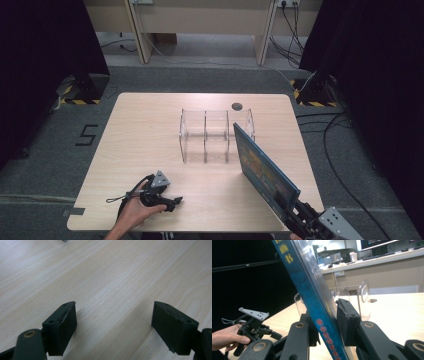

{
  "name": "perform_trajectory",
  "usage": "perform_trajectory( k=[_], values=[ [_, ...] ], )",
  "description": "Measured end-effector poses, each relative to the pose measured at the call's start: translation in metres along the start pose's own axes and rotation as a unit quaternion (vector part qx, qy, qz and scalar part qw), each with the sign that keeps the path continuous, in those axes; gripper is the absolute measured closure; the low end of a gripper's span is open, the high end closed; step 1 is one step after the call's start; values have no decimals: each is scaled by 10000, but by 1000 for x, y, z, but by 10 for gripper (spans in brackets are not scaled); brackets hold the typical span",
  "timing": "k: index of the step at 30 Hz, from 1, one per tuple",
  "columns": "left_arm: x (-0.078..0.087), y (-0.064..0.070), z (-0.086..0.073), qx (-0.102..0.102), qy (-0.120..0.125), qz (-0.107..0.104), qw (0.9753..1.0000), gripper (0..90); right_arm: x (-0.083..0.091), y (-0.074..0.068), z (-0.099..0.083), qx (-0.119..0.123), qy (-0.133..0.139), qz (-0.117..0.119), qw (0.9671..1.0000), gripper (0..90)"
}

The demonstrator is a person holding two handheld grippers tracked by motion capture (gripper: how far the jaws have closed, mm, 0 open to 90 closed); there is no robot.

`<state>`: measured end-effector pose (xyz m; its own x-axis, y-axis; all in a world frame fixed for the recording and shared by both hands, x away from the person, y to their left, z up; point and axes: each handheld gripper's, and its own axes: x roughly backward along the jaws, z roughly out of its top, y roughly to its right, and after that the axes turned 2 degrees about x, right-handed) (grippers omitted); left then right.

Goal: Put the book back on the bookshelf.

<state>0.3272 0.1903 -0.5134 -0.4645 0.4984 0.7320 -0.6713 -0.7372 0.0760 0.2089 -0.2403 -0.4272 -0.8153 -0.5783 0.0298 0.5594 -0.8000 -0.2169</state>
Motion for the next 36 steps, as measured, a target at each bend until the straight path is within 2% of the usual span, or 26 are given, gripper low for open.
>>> perform_trajectory(
  k=[8,11,12,19,21,26,31,36],
  values=[
    [-1,2,-1,-140,-18,56,9999,175,1,7,-3,40,-56,-105,9999,748],
    [-2,3,-1,-183,-13,63,9998,159,1,6,-4,92,-54,-97,9999,749],
    [-2,3,-2,-220,6,62,9997,148,1,6,-4,185,-47,-121,9997,754],
    [-4,5,-4,-200,108,65,9997,109,0,7,-3,496,-74,-197,9985,767],
    [-6,7,-4,-194,111,72,9997,90,0,8,-4,466,-57,-191,9987,766],
    [-7,9,-3,-221,131,42,9997,75,-1,9,-4,586,-93,-248,9979,769],
    [-7,10,-3,-219,143,42,9996,74,-6,8,-6,805,-190,-283,9962,767],
    [-8,10,-3,-234,154,35,9996,72,-16,12,-6,817,-259,-336,9958,763]
  ],
)
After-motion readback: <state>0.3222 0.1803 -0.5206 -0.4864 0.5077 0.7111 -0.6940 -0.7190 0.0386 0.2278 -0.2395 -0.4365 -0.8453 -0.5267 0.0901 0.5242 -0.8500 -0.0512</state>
